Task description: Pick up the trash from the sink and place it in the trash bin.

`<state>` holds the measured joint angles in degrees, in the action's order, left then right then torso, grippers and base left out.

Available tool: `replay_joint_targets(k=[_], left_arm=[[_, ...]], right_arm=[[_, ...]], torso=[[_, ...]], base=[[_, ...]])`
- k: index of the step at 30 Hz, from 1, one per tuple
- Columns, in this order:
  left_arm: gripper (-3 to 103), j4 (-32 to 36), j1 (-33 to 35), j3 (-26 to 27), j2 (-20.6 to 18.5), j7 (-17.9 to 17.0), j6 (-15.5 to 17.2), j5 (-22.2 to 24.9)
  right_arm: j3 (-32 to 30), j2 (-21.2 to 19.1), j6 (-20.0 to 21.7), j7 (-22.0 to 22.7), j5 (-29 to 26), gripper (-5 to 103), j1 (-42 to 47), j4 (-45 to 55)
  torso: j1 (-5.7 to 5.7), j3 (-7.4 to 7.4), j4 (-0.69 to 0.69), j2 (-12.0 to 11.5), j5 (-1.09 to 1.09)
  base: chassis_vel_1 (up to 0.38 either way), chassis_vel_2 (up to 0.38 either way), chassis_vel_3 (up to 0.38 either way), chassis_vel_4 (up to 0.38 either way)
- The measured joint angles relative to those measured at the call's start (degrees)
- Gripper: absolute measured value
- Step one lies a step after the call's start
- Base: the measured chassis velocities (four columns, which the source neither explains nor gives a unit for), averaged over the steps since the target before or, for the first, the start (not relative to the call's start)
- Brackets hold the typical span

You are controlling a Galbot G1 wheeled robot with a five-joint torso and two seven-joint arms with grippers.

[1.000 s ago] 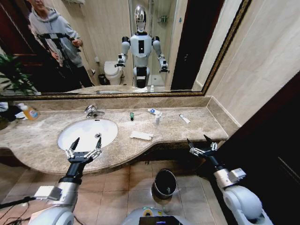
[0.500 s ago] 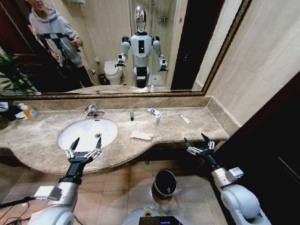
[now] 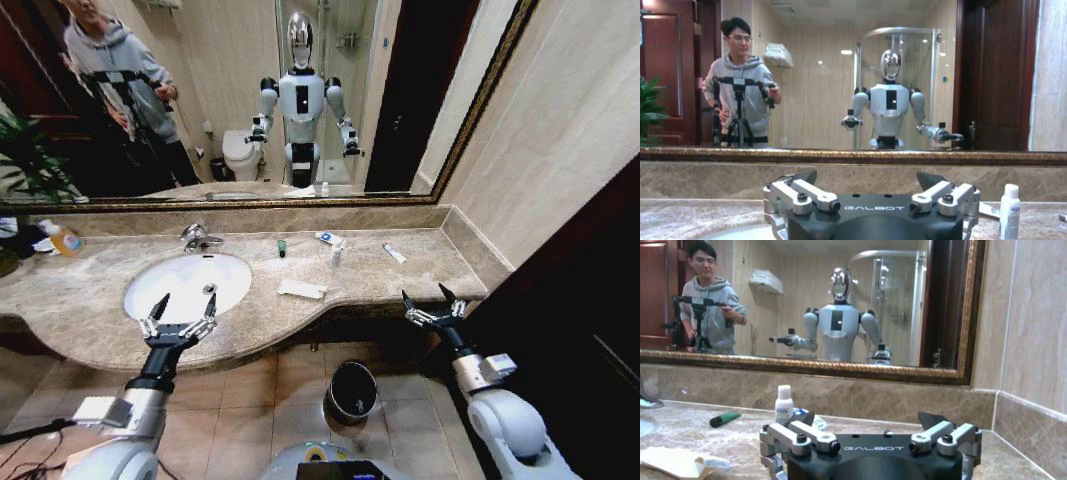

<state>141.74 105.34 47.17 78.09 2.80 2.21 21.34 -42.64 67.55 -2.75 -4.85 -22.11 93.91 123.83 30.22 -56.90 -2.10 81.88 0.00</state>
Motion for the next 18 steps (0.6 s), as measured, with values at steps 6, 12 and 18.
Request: replay_joint_targets(k=[6,12,18], left_arm=[[100,0.0,0.0,0.0,0.0,0.0,0.0,0.0],[100,0.0,0.0,0.0,0.0,0.0,0.0,0.0],[100,0.0,0.0,0.0,0.0,0.0,0.0,0.0]], right_arm=[[2.0,-2.5,1.6,-0.3,-2.3,100,-5.6,-3.9],[8.0,-5.8,4.5,0.0,-3.3,100,-16.5,-10.6],[13.0,-10.3,5.7,-0.8,-4.7,100,-28.8,-20.2]], torso=[[0.00,0.00,0.00,0.0,0.00],[0.00,-0.01,-0.01,0.0,0.01],[0.01,-0.01,-0.03,0.0,0.00]], base=[[0.000,0.000,0.000,0.000],[0.000,0.000,0.000,0.000],[0.000,0.000,0.000,0.000]])
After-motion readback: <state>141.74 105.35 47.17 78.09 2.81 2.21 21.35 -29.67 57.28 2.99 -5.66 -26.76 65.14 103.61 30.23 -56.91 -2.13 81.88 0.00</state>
